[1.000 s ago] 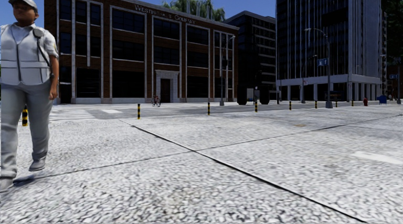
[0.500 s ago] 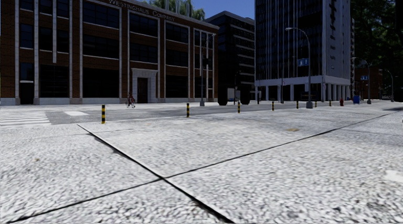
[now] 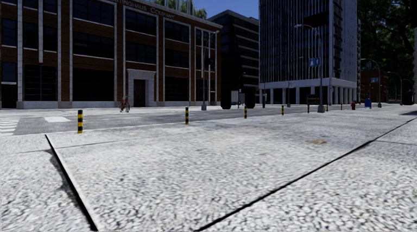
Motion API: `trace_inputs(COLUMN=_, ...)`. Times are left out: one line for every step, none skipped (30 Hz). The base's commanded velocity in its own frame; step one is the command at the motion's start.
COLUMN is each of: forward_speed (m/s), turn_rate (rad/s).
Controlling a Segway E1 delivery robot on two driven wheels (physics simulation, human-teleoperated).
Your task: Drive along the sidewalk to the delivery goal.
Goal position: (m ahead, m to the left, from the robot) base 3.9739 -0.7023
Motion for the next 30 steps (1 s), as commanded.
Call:
trace_inputs(forward_speed=2.0, turn_rate=0.0)
trace_inputs(forward_speed=2.0, turn_rate=0.0)
trace_inputs(forward_speed=2.0, turn_rate=0.0)
trace_inputs(forward_speed=2.0, turn_rate=0.0)
trace_inputs(forward_speed=2.0, turn_rate=0.0)
trace_inputs(forward_speed=2.0, turn_rate=0.0)
trace_inputs(forward_speed=2.0, turn_rate=0.0)
trace_inputs(forward_speed=2.0, turn_rate=0.0)
trace_inputs(forward_speed=2.0, turn_rate=0.0)
trace_inputs(forward_speed=2.0, turn_rate=0.0)
trace_inputs(forward_speed=2.0, turn_rate=0.0)
trace_inputs(forward_speed=2.0, turn_rate=0.0)
trace_inputs(forward_speed=2.0, turn_rate=0.0)
trace_inputs(forward_speed=2.0, turn_rate=0.0)
trace_inputs(forward_speed=2.0, turn_rate=0.0)
trace_inputs(forward_speed=2.0, turn_rate=0.0)
trace_inputs(forward_speed=2.0, turn_rate=-0.19)
trace_inputs(forward_speed=2.0, turn_rate=-0.26)
trace_inputs(forward_speed=2.0, turn_rate=-0.28)
trace_inputs(forward_speed=2.0, turn_rate=-0.28)
trace_inputs(forward_speed=2.0, turn_rate=-0.29)
trace_inputs(forward_speed=2.0, turn_rate=-0.29)
trace_inputs(forward_speed=2.0, turn_rate=-0.29)
trace_inputs(forward_speed=2.0, turn_rate=-0.29)
trace_inputs(forward_speed=2.0, turn_rate=-0.3)
trace_inputs(forward_speed=2.0, turn_rate=-0.31)
trace_inputs(forward_speed=2.0, turn_rate=-0.32)
trace_inputs(forward_speed=2.0, turn_rate=-0.32)
trace_inputs(forward_speed=2.0, turn_rate=-0.32)
trace_inputs(forward_speed=2.0, turn_rate=-0.34)
